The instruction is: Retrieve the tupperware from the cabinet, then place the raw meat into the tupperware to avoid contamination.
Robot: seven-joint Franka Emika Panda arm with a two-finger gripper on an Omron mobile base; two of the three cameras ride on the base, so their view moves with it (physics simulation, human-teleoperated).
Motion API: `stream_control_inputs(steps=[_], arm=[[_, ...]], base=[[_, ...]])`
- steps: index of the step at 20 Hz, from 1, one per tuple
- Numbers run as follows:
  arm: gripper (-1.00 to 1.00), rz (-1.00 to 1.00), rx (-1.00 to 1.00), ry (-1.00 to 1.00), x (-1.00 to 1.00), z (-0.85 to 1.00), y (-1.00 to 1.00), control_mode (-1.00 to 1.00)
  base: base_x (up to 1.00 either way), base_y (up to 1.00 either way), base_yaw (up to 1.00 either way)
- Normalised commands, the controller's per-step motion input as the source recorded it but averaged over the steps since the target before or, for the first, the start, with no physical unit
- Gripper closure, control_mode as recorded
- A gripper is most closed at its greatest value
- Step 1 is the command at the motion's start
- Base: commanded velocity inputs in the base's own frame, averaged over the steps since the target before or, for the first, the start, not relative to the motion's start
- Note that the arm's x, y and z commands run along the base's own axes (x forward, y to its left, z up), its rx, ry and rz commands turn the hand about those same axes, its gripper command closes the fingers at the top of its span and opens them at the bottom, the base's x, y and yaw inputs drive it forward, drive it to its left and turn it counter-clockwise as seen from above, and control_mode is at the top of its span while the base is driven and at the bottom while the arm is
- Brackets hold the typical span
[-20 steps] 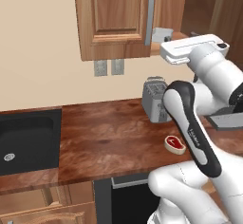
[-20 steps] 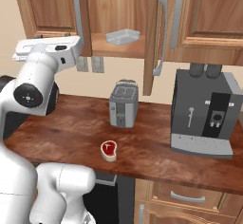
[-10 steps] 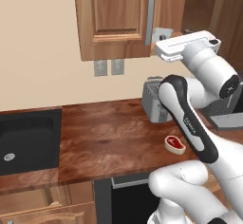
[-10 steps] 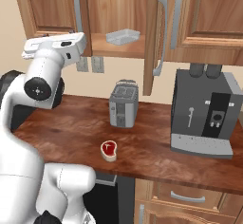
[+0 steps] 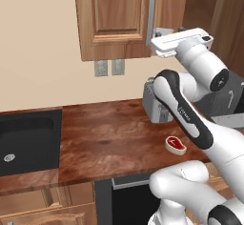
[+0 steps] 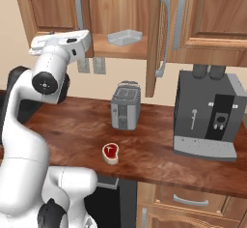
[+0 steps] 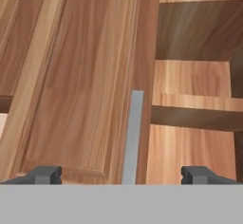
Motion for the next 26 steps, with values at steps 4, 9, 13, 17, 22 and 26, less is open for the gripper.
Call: stream_control_inputs(steps=[4, 9, 13, 17, 22, 26], arm=[[-1.0, -0.01, 0.0, 0.0, 0.27, 0.0, 0.07, -1.0], [-1.0, -0.01, 0.0, 0.0, 0.25, 0.0, 0.03, -1.0], [-1.0, -0.02, 0.0, 0.0, 0.26, 0.0, 0.0, -1.0], [-1.0, -0.02, 0.0, 0.0, 0.27, 0.0, 0.0, -1.0], [-1.0, -0.02, 0.0, 0.0, 0.25, 0.0, 0.0, -1.0], [-1.0, 0.0, 0.0, 0.0, 0.25, 0.0, 0.0, -1.0]], base=[[0.0, 0.0, 0.0], [0.0, 0.0, 0.0], [0.0, 0.0, 0.0], [0.0, 0.0, 0.0], [0.0, 0.0, 0.0], [0.0, 0.0, 0.0]])
